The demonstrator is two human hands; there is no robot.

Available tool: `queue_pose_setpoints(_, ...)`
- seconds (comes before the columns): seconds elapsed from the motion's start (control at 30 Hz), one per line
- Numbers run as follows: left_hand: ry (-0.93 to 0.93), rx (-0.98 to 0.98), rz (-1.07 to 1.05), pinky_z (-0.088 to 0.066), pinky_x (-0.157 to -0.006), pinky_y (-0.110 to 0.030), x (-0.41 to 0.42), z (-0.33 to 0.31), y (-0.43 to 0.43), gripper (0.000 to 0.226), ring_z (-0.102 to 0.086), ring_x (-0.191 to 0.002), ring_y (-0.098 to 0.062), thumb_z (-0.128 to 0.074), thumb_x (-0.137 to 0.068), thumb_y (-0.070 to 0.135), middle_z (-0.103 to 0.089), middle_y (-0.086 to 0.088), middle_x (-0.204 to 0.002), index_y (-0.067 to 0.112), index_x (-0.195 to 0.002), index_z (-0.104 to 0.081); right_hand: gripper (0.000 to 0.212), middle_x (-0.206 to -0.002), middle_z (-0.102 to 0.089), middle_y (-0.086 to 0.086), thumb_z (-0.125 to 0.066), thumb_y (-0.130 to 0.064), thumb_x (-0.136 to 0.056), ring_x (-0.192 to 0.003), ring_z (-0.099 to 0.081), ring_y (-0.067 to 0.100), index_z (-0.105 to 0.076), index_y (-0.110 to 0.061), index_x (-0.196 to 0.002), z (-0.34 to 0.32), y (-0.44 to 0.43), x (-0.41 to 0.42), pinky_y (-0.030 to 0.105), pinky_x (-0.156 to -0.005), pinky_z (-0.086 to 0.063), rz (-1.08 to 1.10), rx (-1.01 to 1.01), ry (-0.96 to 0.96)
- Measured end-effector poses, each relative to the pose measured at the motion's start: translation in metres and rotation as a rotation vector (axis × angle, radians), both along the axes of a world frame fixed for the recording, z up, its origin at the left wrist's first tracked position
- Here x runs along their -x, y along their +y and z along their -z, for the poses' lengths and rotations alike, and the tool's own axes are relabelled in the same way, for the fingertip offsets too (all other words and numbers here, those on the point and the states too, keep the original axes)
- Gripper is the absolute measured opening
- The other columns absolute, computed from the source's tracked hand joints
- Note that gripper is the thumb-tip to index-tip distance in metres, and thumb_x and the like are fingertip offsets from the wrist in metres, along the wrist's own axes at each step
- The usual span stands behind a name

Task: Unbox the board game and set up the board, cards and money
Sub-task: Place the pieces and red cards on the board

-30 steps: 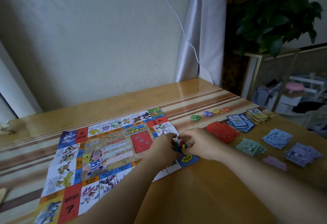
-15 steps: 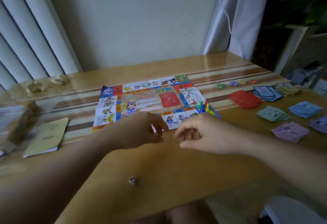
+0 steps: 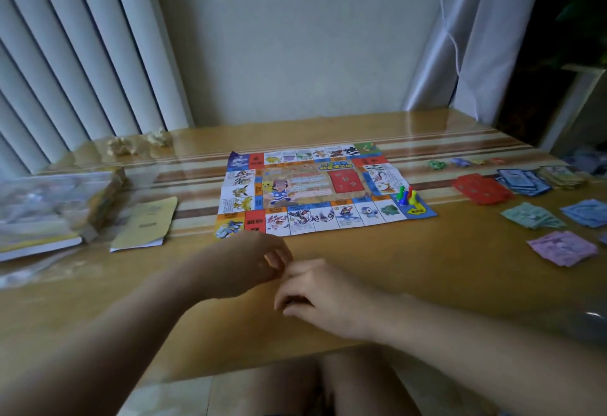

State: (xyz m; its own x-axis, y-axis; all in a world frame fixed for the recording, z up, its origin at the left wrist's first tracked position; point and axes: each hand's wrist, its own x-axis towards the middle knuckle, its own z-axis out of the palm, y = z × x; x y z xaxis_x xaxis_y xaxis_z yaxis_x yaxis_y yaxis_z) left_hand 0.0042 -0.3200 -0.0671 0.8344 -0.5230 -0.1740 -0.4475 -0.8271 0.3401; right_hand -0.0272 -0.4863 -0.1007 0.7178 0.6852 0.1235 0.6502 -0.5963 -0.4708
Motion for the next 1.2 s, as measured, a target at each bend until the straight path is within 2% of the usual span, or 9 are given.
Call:
queue_pose_setpoints(0.17,-0.091,0.059,-0.039,-0.045,-0.079,-0.010,-0.011,0.008,-0.018,0.020,-0.059,-0.089,0.003,-0.056,-0.093,0.021,-0.063,0.017,-0.098,0.027,-0.111,-0.063,0.013,-0.092,-0.062,-0.011,-0.065,-0.014,-0.087,-0.079,-0.050,-0.003,-0.073,-0.015,-0.098,-0.010,-0.046,-0.016,0.004,-0.074,-0.035,0.105,0.059,0.021)
queue_pose_setpoints(0.3,-0.179,0.047,-0.073,-0.043,-0.097,-0.023,-0.030,0.019,-0.045,0.034,-0.051,-0.117,-0.008,-0.053,-0.095,0.031,-0.049,0.011,-0.134,0.033,-0.129,-0.051,0.013,-0.077,-0.060,-0.017,-0.070,-0.007,-0.083,-0.071,-0.057,0.000,-0.073,-0.018,-0.088,-0.015,-0.108,-0.053,0.016,-0.071,-0.045,0.488,-0.061,0.031)
queue_pose_setpoints(0.47,-0.177,-0.023,-0.085,-0.024,-0.116,-0.039,-0.055,0.032,-0.077,0.047,-0.022,-0.142,-0.016,-0.049,-0.097,0.034,-0.027,0.008,-0.152,0.037,-0.142,-0.037,0.013,-0.091,-0.067,0.000,-0.066,-0.002,-0.085,-0.080,-0.059,0.011,-0.072,-0.008,-0.095,-0.015,-0.162,-0.088,0.016,-0.063,-0.041,0.856,-0.173,-0.002)
queue_pose_setpoints(0.67,-0.142,0.010,-0.066,-0.023,-0.116,-0.041,-0.065,0.038,-0.089,0.046,-0.026,-0.140,-0.016,-0.048,-0.096,0.039,-0.029,0.009,-0.151,0.037,-0.141,-0.038,0.018,-0.093,-0.064,0.001,-0.065,0.000,-0.084,-0.087,-0.059,0.014,-0.068,-0.010,-0.099,-0.004,-0.169,-0.100,0.023,-0.076,-0.048,0.896,-0.101,0.012)
queue_pose_setpoints(0.87,-0.139,0.001,-0.063,-0.023,-0.117,-0.042,-0.065,0.039,-0.089,0.045,-0.027,-0.140,-0.017,-0.046,-0.097,0.041,-0.028,0.009,-0.152,0.037,-0.141,-0.038,0.021,-0.100,-0.065,0.002,-0.066,-0.003,-0.085,-0.083,-0.055,0.009,-0.068,-0.011,-0.104,0.002,-0.168,-0.102,0.016,-0.070,-0.041,0.869,-0.014,-0.004)
queue_pose_setpoints(0.97,-0.127,0.008,-0.066,-0.024,-0.116,-0.042,-0.066,0.038,-0.089,0.045,-0.029,-0.139,-0.017,-0.048,-0.096,0.040,-0.029,0.009,-0.151,0.036,-0.140,-0.040,0.018,-0.095,-0.065,0.000,-0.069,-0.008,-0.084,-0.081,-0.055,0.008,-0.069,-0.013,-0.101,-0.005,-0.171,-0.098,0.013,-0.060,-0.037,0.860,-0.018,-0.001)
queue_pose_setpoints(1.03,-0.145,0.039,-0.063,-0.026,-0.115,-0.042,-0.066,0.035,-0.091,0.044,-0.032,-0.137,-0.016,-0.051,-0.095,0.037,-0.032,0.009,-0.150,0.036,-0.139,-0.043,0.014,-0.092,-0.065,-0.002,-0.070,-0.013,-0.084,-0.083,-0.057,0.009,-0.069,-0.013,-0.098,-0.015,-0.179,-0.096,0.017,-0.065,-0.040,0.886,-0.058,-0.001)
queue_pose_setpoints(1.1,-0.227,0.120,-0.049,-0.033,-0.111,-0.037,-0.066,0.028,-0.100,0.039,-0.039,-0.131,-0.015,-0.052,-0.096,0.034,-0.038,0.010,-0.145,0.034,-0.134,-0.049,0.013,-0.094,-0.067,-0.001,-0.070,-0.014,-0.084,-0.084,-0.059,0.010,-0.071,-0.012,-0.097,-0.028,-0.195,-0.097,0.021,-0.075,-0.043,0.939,-0.094,-0.038)
queue_pose_setpoints(1.2,-0.297,0.283,0.007,-0.046,-0.093,-0.027,-0.064,0.011,-0.131,0.032,-0.053,-0.115,-0.011,-0.052,-0.096,0.028,-0.048,0.010,-0.136,0.031,-0.128,-0.055,0.014,-0.096,-0.070,0.006,-0.065,-0.014,-0.087,-0.092,-0.062,0.019,-0.073,-0.005,-0.095,-0.048,-0.234,-0.106,0.026,-0.082,-0.046,1.073,-0.048,-0.041)
